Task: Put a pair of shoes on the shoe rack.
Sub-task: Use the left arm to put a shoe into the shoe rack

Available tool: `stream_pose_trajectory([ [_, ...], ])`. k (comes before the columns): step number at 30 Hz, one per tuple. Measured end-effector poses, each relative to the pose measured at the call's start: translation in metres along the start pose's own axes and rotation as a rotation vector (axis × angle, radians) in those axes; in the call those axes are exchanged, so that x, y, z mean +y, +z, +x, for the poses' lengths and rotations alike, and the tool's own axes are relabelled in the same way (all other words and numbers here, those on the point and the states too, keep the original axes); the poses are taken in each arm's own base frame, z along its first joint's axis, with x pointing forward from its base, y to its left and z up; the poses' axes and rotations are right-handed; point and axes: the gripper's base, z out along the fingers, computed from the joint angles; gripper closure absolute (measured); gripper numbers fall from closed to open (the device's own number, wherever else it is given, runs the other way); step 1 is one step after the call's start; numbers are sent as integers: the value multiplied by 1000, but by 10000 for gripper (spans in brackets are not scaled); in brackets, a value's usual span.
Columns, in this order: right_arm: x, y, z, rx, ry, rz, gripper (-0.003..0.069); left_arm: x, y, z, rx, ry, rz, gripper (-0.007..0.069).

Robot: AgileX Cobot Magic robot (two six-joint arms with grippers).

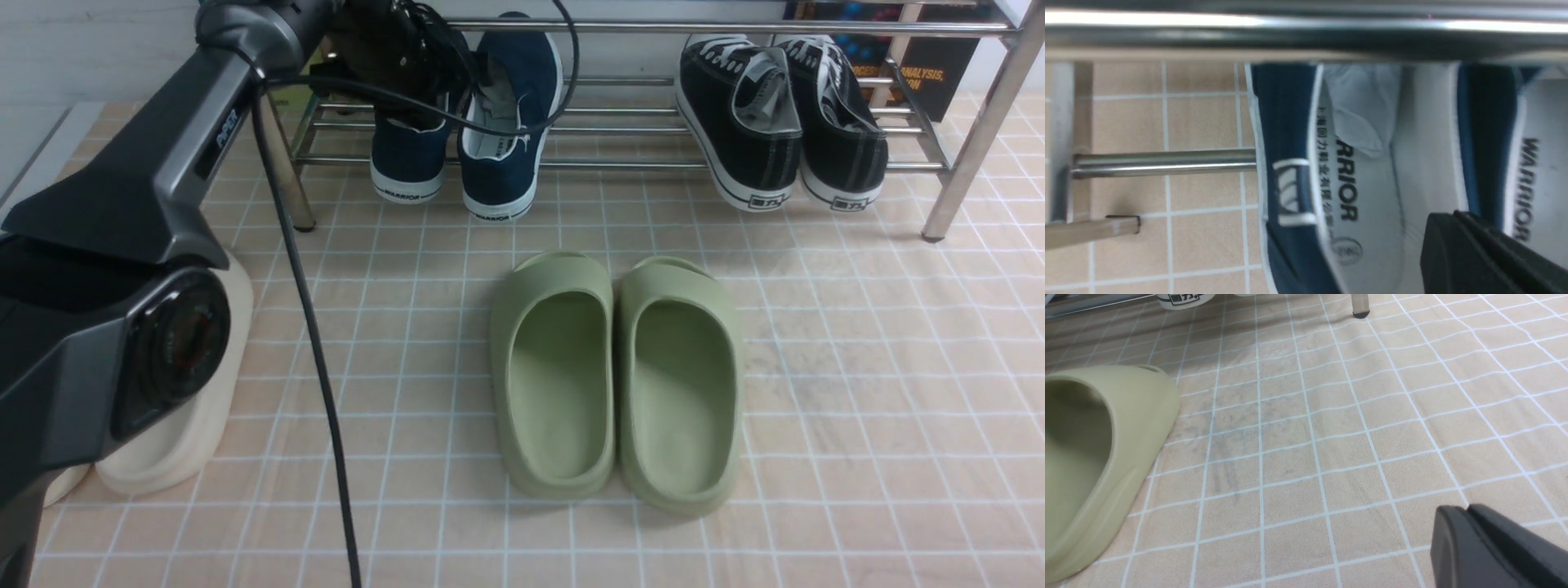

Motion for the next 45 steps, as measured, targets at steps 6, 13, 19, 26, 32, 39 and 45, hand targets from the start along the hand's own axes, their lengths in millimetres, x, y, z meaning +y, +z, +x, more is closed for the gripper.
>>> stream_pose_trajectory([
  [6,0,0,0,0,0,0,622,-4,-26,0,50,32,30,602],
  [13,0,0,0,0,0,0,622,-20,-7,13,129,106,102,597],
  [19,0,0,0,0,0,0,622,-30,14,25,170,144,88,589],
  [26,0,0,0,0,0,0,622,-32,12,20,111,180,37,585],
  [32,0,0,0,0,0,0,622,-34,-16,4,1,172,42,583],
  [39,0,0,0,0,0,0,622,-32,-22,3,-3,178,28,582],
  [45,0,0,0,1,0,0,622,-35,-35,8,71,167,63,578],
])
